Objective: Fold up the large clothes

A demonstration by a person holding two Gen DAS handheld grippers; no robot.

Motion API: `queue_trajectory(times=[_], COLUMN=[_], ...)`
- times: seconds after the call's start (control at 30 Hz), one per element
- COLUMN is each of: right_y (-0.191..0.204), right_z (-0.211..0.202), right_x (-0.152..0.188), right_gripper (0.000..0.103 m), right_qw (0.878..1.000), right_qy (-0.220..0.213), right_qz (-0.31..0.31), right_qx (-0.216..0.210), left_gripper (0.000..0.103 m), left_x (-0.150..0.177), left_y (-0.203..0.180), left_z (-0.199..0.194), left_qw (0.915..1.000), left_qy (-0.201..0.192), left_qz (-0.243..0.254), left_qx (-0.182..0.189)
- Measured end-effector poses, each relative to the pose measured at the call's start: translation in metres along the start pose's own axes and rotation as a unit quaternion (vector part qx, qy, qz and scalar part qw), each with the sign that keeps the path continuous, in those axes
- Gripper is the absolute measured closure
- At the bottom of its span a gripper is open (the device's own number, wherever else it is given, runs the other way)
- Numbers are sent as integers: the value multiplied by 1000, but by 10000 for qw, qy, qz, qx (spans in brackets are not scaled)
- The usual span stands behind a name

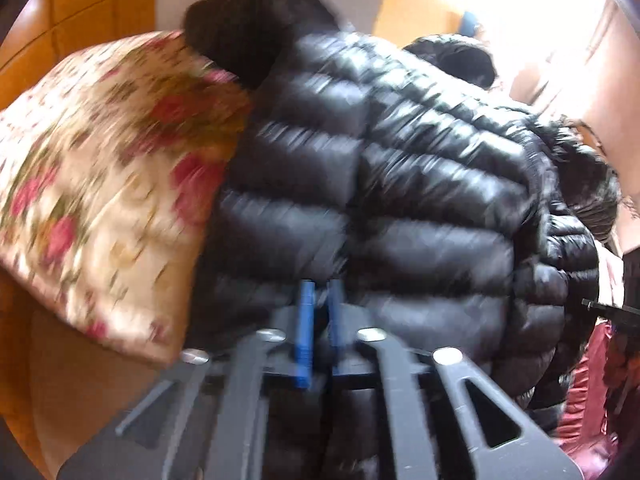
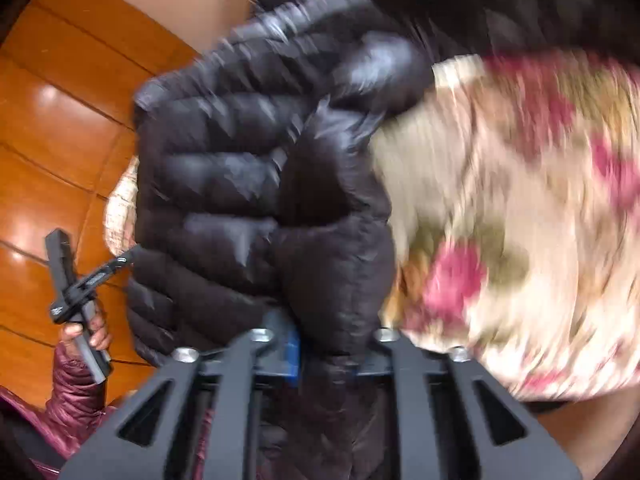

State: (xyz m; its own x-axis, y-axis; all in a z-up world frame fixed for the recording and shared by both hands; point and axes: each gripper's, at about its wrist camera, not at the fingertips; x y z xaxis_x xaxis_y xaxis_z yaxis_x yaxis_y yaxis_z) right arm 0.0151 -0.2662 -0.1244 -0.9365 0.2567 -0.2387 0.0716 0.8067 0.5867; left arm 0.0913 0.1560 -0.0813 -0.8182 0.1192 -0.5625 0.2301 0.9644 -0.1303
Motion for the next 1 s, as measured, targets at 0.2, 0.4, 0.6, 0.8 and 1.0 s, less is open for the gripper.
queue_trajectory(times=[0.2,0.4,0.6,0.8,1.0], right_y=[26,-42,-80,-74,-53], right_z=[-102,-70,-36,-39,-51], right_x=[-45,-9,26,3,-19], right_gripper=[96,96,94,94,96], right_qw=[9900,9900,9859,9875,9869], right_qy=[-1361,-746,-667,-673,-1024], right_qz=[-373,611,1194,908,791], right_qx=[35,1035,963,1102,963], left_gripper=[102,87,29,74,93], left_x=[-63,-21,23,0,-69], left_y=[-28,-11,16,-37,-38], left_z=[-14,0,-13,35,52], left_qw=[9988,9994,9873,9953,9998], left_qy=[-447,12,-228,191,-52], left_qz=[135,-336,-1429,-493,-172], left_qx=[163,-103,658,814,-42])
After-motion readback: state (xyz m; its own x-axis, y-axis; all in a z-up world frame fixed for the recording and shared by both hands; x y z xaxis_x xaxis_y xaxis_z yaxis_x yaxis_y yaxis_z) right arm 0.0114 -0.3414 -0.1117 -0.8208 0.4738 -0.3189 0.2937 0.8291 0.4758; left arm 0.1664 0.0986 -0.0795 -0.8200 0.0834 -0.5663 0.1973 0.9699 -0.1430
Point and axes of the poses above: each gripper's, at about its wrist camera, not at the fingertips, and z roughly the way its jaws point, y to its left, x to its underside, and after that the axes turned 11 degrees about z, right-handed
